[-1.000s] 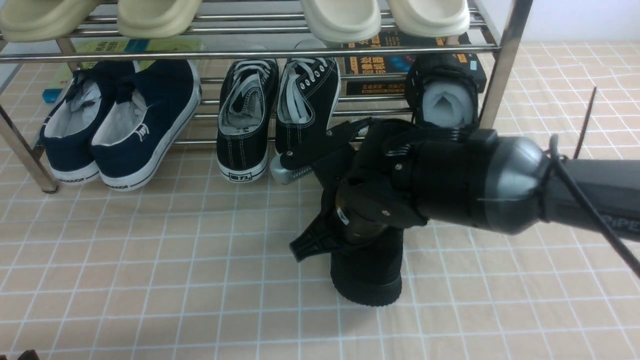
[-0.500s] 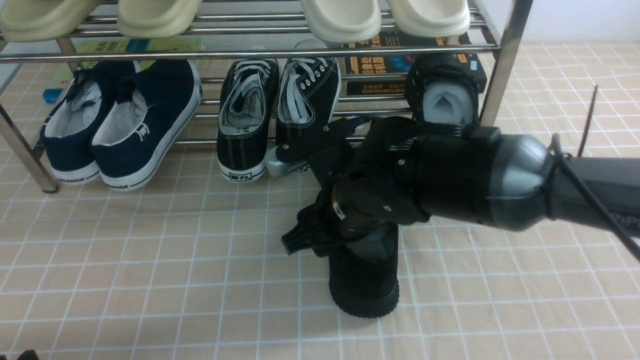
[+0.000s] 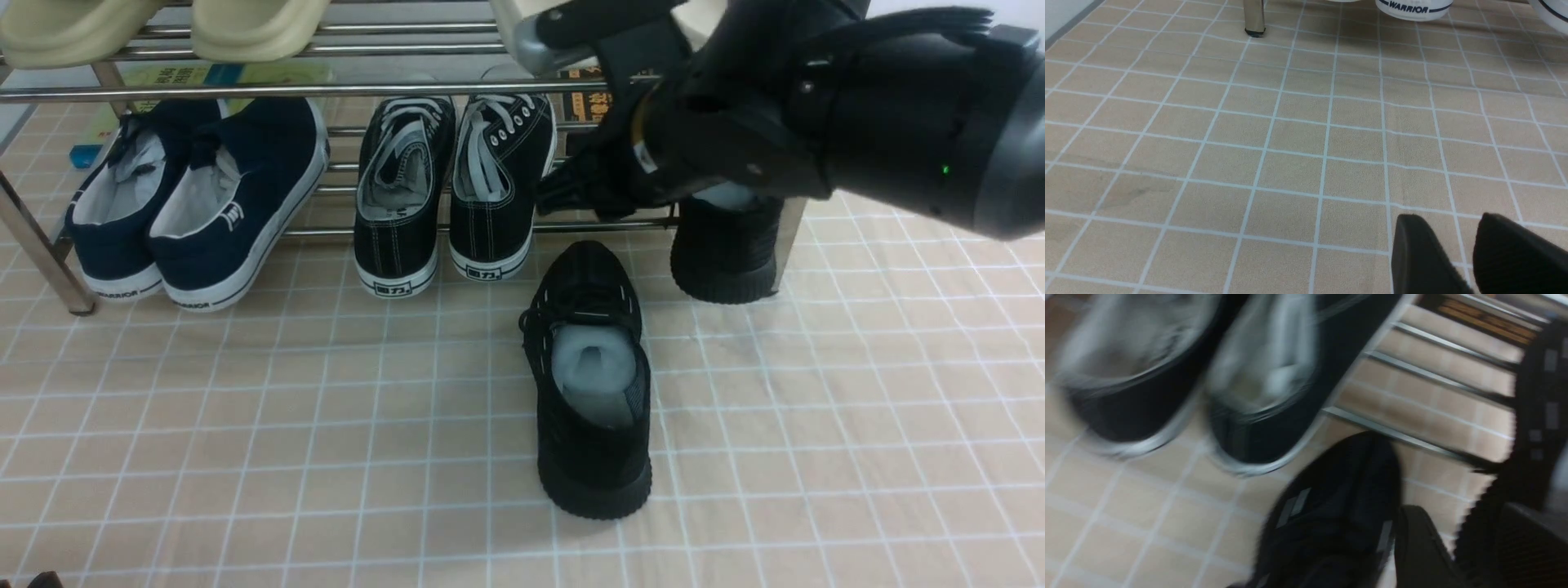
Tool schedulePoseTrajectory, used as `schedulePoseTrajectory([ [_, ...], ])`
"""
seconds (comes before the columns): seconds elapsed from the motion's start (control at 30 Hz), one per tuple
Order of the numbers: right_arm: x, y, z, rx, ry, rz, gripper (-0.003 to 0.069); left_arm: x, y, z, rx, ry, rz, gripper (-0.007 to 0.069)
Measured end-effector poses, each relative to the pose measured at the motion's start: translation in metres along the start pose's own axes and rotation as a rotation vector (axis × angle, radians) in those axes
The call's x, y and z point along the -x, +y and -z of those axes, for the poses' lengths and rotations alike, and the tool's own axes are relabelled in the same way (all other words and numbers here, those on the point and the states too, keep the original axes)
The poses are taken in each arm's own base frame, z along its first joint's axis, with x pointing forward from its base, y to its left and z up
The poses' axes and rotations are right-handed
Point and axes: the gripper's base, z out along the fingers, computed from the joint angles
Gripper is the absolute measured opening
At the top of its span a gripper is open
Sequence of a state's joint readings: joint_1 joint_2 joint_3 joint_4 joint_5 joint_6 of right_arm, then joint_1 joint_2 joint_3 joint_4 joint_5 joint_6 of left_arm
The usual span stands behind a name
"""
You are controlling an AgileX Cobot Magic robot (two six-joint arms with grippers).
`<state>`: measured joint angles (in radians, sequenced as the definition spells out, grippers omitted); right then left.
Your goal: Take the shoes off the shelf from the light coffee tablecloth by hand.
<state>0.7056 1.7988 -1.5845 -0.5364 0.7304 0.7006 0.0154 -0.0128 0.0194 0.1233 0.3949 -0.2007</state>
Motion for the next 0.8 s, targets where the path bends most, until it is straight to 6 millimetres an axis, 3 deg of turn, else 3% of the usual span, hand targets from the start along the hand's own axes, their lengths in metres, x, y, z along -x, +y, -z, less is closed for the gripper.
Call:
schedulePoseTrajectory([
  [0.13, 0.005, -0.03, -0.022, -0.031, -0.007, -0.099, 0.0312, 0.0, 0.0, 0.0, 0.0, 0.0, -0.001, 0.024],
  [0.23, 0.005, -0.043, -0.034, -0.04, -0.003, -0.14, 0.0341, 0.0, 0.0, 0.0, 0.0, 0.0, -0.001, 0.024],
  [0.3, 0.003, -0.053, -0.048, -0.048, 0.006, -0.171, 0.039, 0.0, 0.0, 0.0, 0.0, 0.0, -0.001, 0.024],
  [0.47, -0.004, -0.058, -0.068, -0.058, 0.03, -0.179, 0.043, 0.0, 0.0, 0.0, 0.001, 0.0, -0.002, 0.024],
  [0.8, -0.017, -0.055, -0.104, -0.082, 0.014, -0.07, 0.0434, 0.0, 0.0, 0.0, 0.003, -0.001, -0.007, 0.024],
])
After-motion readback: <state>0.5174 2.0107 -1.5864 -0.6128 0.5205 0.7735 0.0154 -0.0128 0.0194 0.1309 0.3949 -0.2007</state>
